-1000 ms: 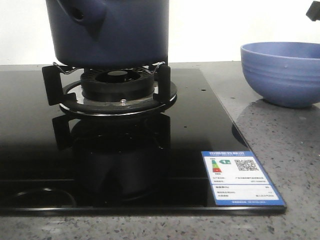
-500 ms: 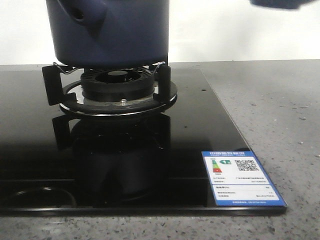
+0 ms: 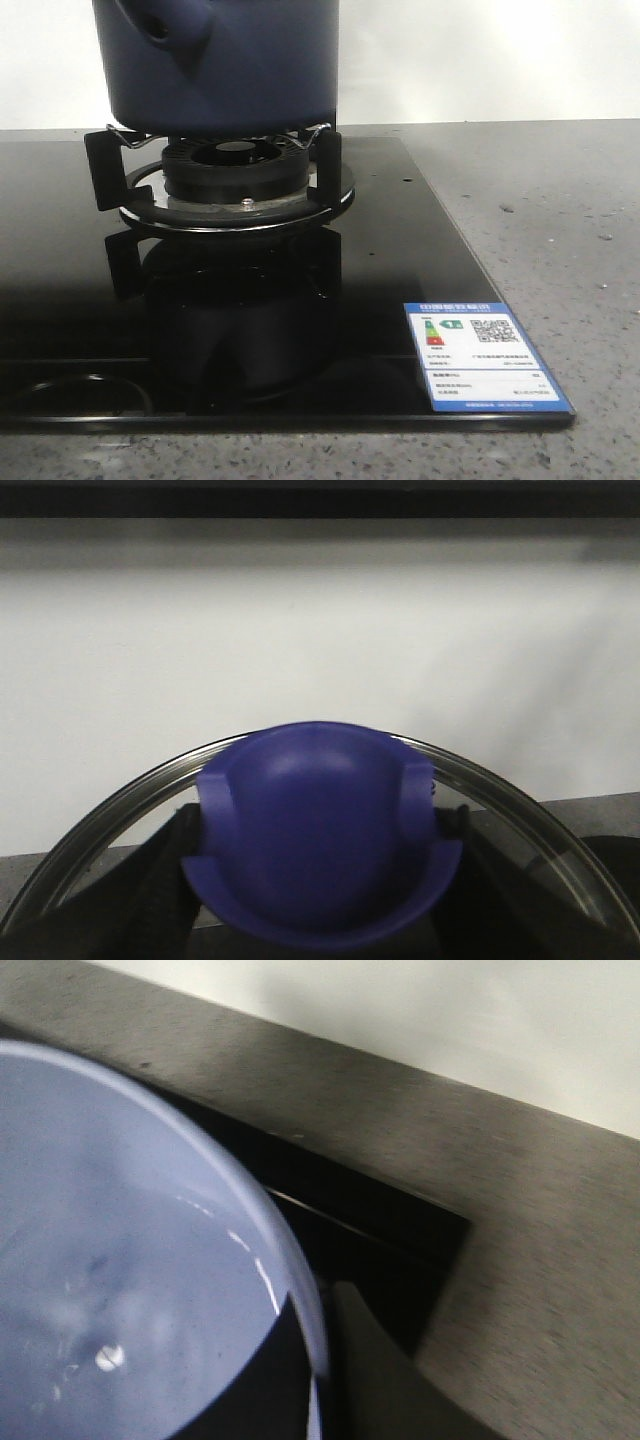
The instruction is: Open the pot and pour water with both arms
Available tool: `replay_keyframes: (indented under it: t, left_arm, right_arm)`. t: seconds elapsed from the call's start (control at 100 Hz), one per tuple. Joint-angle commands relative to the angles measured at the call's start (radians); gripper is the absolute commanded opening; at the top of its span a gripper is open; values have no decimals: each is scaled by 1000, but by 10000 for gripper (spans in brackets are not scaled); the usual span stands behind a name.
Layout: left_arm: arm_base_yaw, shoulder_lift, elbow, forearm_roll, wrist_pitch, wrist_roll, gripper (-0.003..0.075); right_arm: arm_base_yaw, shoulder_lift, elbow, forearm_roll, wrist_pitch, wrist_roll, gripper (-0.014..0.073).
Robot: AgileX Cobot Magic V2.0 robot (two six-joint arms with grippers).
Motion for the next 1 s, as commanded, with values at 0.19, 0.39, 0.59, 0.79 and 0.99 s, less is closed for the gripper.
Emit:
replay_keyframes:
  t: [0.19, 0.39, 0.59, 0.79, 0.99]
  left_arm:
    - [2, -20, -37, -20, -121, -2, 389]
    - [2, -20, -37, -20, -135, -2, 389]
    - [2, -20, -37, -20, -140, -2, 389]
    - [2, -20, -37, -20, -140, -2, 389]
    - [2, -20, -37, -20, -140, -2, 389]
  right_arm:
    - [118, 19, -59, 43, -233, 6, -48]
    - [165, 33, -4, 45, -381, -44, -48]
    - [196, 30, 103, 45, -558, -88, -48]
    - [239, -36, 244, 41, -798, -147, -48]
    - [264, -115, 457, 37, -1072, -204, -48]
